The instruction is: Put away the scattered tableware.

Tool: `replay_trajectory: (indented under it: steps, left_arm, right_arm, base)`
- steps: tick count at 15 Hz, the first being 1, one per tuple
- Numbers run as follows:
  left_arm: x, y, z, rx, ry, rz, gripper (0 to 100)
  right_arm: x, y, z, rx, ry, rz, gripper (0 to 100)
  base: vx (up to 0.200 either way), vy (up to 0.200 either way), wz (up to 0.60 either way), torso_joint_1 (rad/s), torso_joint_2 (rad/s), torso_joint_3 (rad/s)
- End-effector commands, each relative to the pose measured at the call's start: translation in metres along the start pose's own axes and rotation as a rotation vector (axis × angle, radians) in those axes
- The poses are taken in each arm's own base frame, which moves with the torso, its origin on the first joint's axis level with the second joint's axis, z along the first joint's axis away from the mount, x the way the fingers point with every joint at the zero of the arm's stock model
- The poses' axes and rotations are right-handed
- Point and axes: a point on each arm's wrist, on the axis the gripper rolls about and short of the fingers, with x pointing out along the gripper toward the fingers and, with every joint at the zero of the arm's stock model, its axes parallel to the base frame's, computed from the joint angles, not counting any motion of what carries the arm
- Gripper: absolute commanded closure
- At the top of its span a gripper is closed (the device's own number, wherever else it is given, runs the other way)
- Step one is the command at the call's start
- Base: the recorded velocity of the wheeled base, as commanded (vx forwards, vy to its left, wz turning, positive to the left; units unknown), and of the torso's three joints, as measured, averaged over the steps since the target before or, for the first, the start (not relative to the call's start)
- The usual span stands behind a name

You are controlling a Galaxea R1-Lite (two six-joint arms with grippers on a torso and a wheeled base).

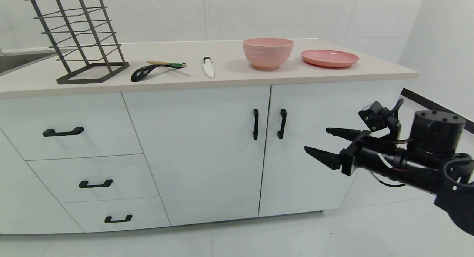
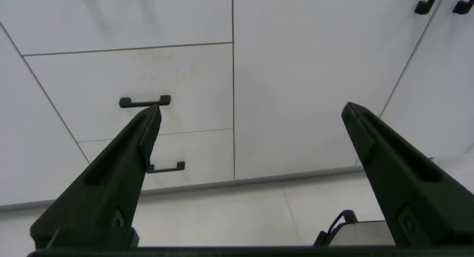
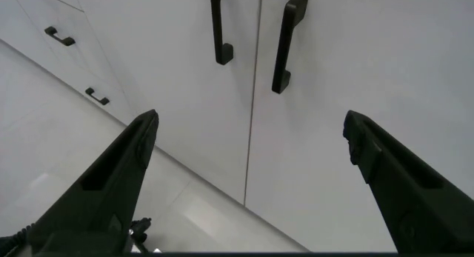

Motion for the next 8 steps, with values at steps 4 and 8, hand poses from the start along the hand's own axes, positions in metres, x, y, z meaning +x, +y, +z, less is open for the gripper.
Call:
replay_trajectory:
  steps: [4,8]
  left_arm:
    - [-0.001,0.000,0.016,0.044,-0.145,-0.009,0]
    - [-0.013,-0.003,0.052,0.085,-0.298,-0.131,0]
  right_arm:
    - [0.039,-0.011,-0.031,0.022,0.053,0.021,0]
    - [0.047,-0.012,-0.042,0.017,0.037,0.055,0]
  base:
    - [0.000,0.000,0.00,0.000,0.00,0.000]
    - [0.000,0.000,0.00,0.000,0.00,0.000]
